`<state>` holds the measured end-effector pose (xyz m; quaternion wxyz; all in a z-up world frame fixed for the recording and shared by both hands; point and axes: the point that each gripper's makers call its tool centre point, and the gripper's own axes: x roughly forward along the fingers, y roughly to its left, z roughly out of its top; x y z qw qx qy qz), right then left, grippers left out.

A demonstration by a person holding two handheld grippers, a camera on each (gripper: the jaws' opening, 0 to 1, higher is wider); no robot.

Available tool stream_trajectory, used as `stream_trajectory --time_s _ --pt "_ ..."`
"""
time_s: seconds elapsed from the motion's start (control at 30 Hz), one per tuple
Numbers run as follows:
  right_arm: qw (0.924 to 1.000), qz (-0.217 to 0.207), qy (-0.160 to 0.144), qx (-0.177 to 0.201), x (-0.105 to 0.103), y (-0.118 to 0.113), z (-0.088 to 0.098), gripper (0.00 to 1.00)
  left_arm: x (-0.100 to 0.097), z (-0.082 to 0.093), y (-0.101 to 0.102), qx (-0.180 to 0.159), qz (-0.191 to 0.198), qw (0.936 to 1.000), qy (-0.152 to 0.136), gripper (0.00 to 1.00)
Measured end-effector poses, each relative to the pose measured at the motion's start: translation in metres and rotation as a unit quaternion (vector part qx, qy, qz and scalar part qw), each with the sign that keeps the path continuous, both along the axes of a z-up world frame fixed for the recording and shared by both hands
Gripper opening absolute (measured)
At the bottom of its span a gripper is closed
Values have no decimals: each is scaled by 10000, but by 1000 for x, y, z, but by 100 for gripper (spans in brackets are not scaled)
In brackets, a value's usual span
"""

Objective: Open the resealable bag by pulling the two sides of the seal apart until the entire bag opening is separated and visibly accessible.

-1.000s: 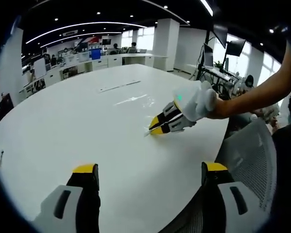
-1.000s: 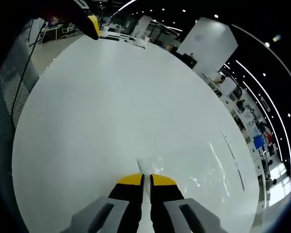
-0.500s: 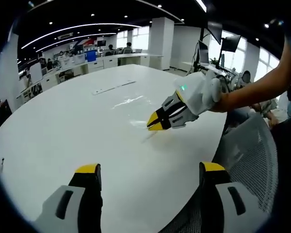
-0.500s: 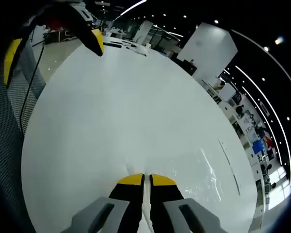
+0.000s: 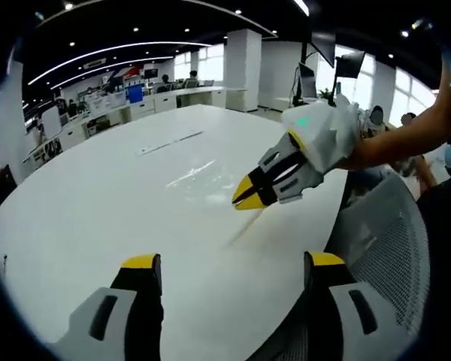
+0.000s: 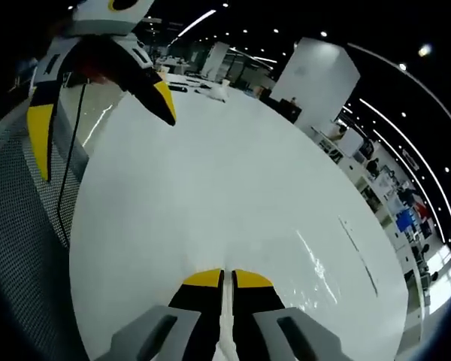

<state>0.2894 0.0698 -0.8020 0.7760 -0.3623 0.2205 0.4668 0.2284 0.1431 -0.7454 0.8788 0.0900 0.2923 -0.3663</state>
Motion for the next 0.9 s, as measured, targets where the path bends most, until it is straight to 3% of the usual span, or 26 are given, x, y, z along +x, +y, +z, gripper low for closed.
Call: stream_trajectory --time_s 0.27,0.43,0.5,0.53,0.7,0.9 --pt "9999 -28 -59 137 -25 -2 14 0 -3 1 -6 264 -207 9992 -207 71" --pt "9998 28 -64 198 -39 1 21 0 -6 4 -11 174 -275 9992 -214 70" --pt "9997 34 -67 214 -45 2 23 0 -4 6 -10 371 -318 9979 -418 64" --pt "9997 31 -71 237 -48 3 25 0 0 7 -5 627 -291 9958 -601 60" --pt "9995 83 -36 304 -60 8 28 0 1 4 -7 682 -387 9955 -535 62" --pt "9992 179 34 358 -76 15 29 0 -2 0 -9 1263 -808 9862 -695 54"
